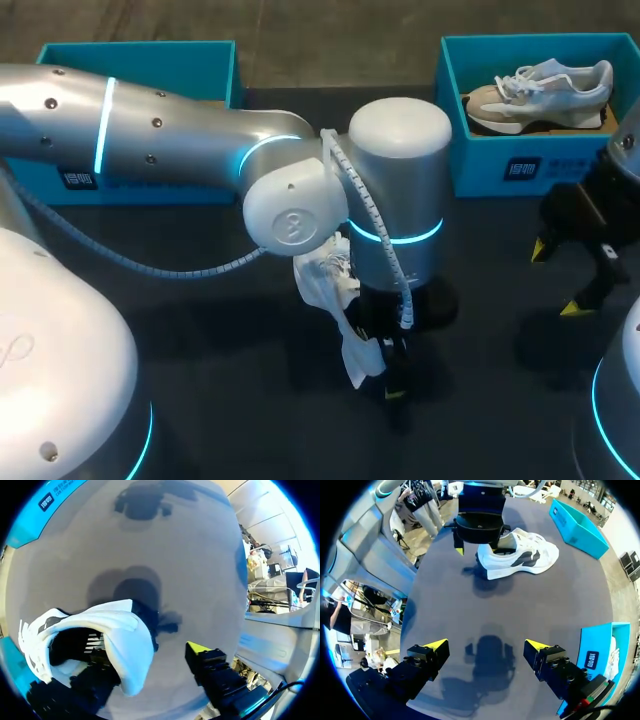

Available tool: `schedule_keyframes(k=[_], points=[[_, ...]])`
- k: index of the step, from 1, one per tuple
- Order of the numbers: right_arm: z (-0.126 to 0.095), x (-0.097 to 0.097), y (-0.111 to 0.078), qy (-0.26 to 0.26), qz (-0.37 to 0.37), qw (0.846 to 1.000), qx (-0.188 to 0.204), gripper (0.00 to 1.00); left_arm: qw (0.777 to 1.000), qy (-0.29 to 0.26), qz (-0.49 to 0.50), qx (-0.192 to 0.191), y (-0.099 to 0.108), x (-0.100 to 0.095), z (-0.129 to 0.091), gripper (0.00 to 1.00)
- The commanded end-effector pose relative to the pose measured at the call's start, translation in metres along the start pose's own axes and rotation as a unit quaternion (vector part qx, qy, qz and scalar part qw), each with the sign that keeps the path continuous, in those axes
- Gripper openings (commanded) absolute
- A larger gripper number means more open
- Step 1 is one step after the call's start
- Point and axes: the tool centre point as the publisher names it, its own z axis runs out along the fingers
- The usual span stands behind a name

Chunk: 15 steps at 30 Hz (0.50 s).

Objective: Take the shoe out of the shoebox, open the shoe tongue, remove and reinsert the insole, then place the shoe into the shoebox

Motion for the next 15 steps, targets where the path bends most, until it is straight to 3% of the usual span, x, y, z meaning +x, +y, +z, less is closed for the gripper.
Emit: schedule_keyframes(k=[1,3,5,8,9,10,11,12,15], points=[[0.0007,-0.0003,0.0006,0.000,0.001,1.000,0.002,1.00,1.000,-0.007,-0.007,-0.012,-0.0044,0.0023,0.0062,0.54],[0.0007,-0.0003,0.0006,0.000,0.001,1.000,0.002,1.00,1.000,-0.006,-0.006,-0.012,-0.0056,0.0023,0.0079,0.60],[0.0007,-0.0003,0.0006,0.000,0.001,1.000,0.002,1.00,1.000,-0.008,-0.009,-0.015,-0.0075,0.0017,0.0101,0.50],[0.0007,-0.0003,0.0006,0.000,0.001,1.000,0.002,1.00,1.000,-0.010,-0.015,-0.016,-0.0095,0.0002,0.0121,0.46],[0.0007,-0.0003,0.0006,0.000,0.001,1.000,0.002,1.00,1.000,-0.010,-0.015,-0.016,-0.0098,-0.0001,0.0124,0.42],[0.0007,-0.0003,0.0006,0.000,0.001,1.000,0.002,1.00,1.000,-0.014,-0.021,-0.016,-0.0100,-0.0005,0.0125,0.31],[0.0007,-0.0003,0.0006,0.000,0.001,1.000,0.002,1.00,0.999,-0.015,-0.023,-0.017,-0.0101,-0.0011,0.0124,0.12],[0.0007,-0.0003,0.0006,0.000,0.001,1.000,0.002,1.00,0.999,-0.015,-0.023,-0.017,-0.0100,-0.0015,0.0121,0.00],[0.0007,-0.0003,0.0006,0.000,0.001,1.000,0.002,1.00,0.999,-0.019,-0.028,-0.017,-0.0081,-0.0029,0.0103,0.00]])
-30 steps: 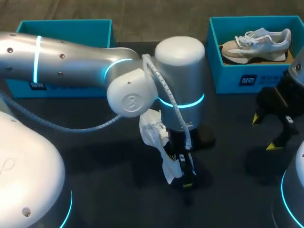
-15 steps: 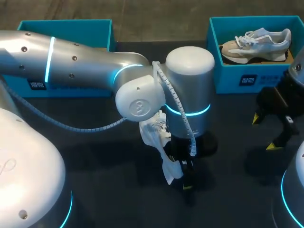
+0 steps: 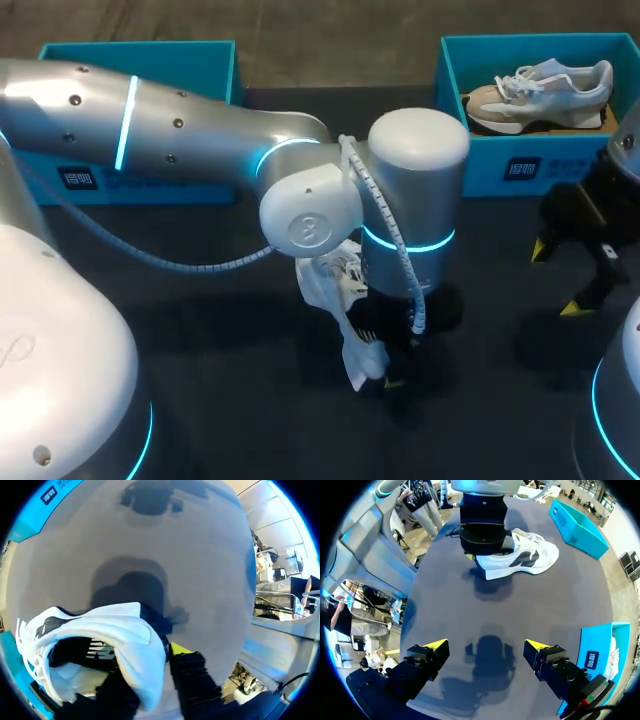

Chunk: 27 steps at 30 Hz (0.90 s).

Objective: Take the shoe out of the shoebox, open the shoe tongue, remove and reinsert the insole, then place the shoe into the shoebox

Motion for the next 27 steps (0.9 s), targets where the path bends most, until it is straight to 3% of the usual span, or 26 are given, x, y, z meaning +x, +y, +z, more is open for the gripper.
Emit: schedule_keyframes(k=[1,11,15,27], points=[[0.001,0.000,0.001,0.000,0.001,1.000,0.002,1.00,1.000,-0.004,-0.003,-0.002,0.000,0.001,-0.001,0.00],[0.001,0.000,0.001,0.000,0.001,1.000,0.002,1.00,0.998,0.008,0.057,0.005,0.017,-0.006,-0.031,0.00],[0.001,0.000,0.001,0.000,0.001,1.000,0.002,1.00,0.996,0.020,0.081,0.013,0.031,-0.022,-0.061,0.00],[0.001,0.000,0.001,0.000,0.001,1.000,0.002,1.00,0.987,0.033,0.160,-0.011,0.077,-0.062,-0.157,0.00]])
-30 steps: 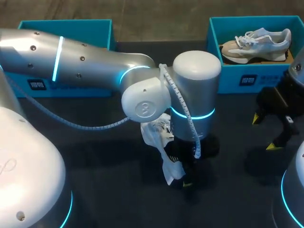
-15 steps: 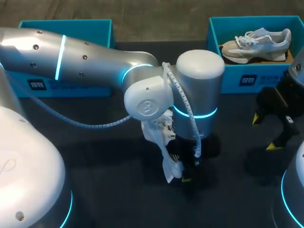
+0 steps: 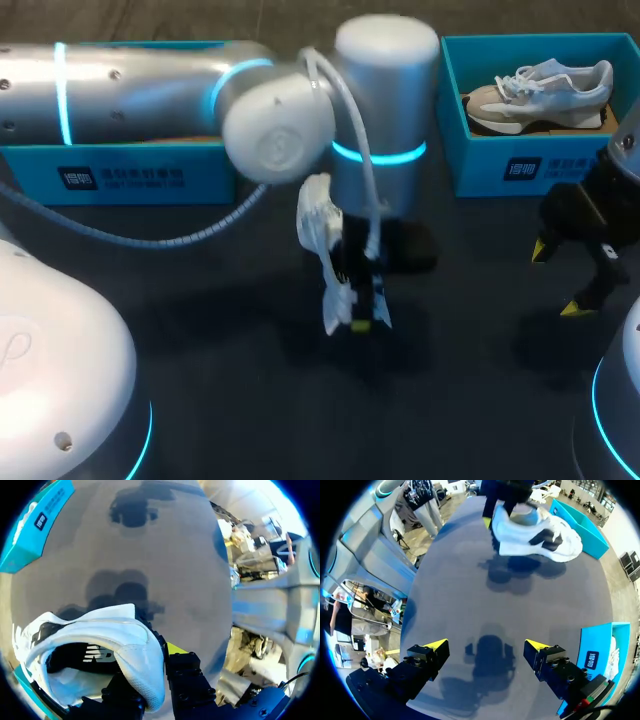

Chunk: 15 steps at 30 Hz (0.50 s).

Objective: Take the shoe out of the shoebox, open the shoe tongue, remove and reinsert the insole, then place the shoe into the shoebox

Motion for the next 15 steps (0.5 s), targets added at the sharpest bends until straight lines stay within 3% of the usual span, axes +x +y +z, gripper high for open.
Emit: schedule_keyframes(k=[1,8,15], points=[[0.001,0.000,0.001,0.000,0.001,1.000,0.002,1.00,1.000,0.001,0.018,0.005,0.044,-0.006,-0.068,0.00],[0.001,0.000,0.001,0.000,0.001,1.000,0.002,1.00,1.000,-0.003,0.024,0.003,0.098,-0.030,-0.123,0.00],[0.001,0.000,0.001,0.000,0.001,1.000,0.002,1.00,1.000,-0.012,0.008,0.002,0.145,-0.043,-0.150,0.00]])
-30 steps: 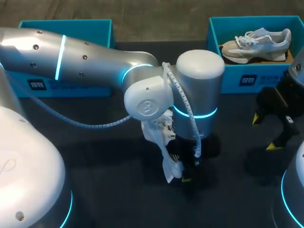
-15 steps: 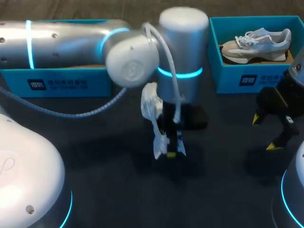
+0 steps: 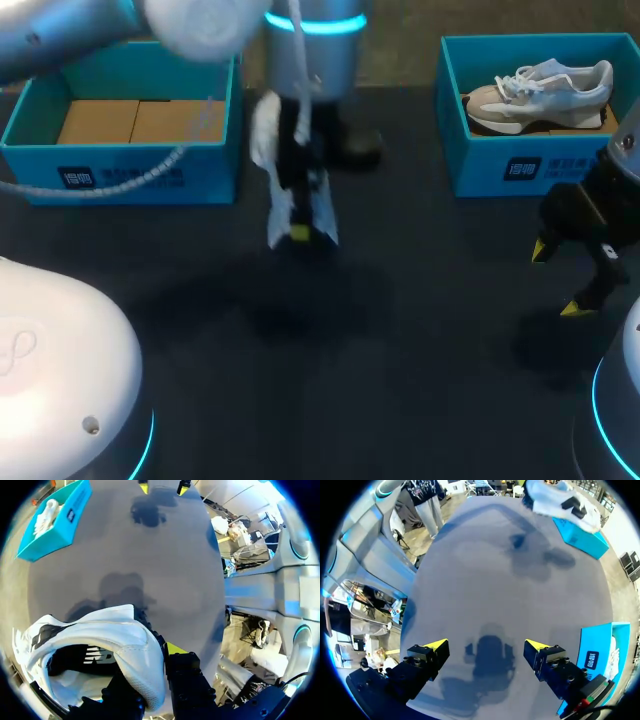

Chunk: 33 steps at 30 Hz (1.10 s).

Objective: Take the shoe out of the shoebox, open the shoe tongue, remove and reinsert the insole, then place the shoe into the shoebox

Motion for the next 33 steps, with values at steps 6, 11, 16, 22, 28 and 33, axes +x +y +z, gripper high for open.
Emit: schedule_keyframes(k=[6,11,16,22,28,33], points=[[0.001,0.000,0.001,0.000,0.001,1.000,0.002,1.00,1.000,-0.004,0.008,0.027,0.106,-0.005,-0.050,0.00],[0.001,0.000,0.001,0.000,0.001,1.000,0.002,1.00,0.999,-0.007,-0.006,0.043,0.142,-0.015,-0.064,0.00],[0.001,0.000,0.001,0.000,0.001,1.000,0.002,1.00,0.999,-0.007,-0.012,0.051,0.144,-0.016,-0.063,0.00],[0.001,0.000,0.001,0.000,0.001,1.000,0.002,1.00,0.999,-0.007,-0.012,0.051,0.144,-0.016,-0.063,0.00],[0.001,0.000,0.001,0.000,0.001,1.000,0.002,1.00,0.999,-0.007,-0.012,0.051,0.144,-0.016,-0.063,0.00],[0.001,0.000,0.001,0.000,0.001,1.000,0.002,1.00,0.999,0.000,-0.024,0.037,0.136,-0.028,-0.049,0.00]])
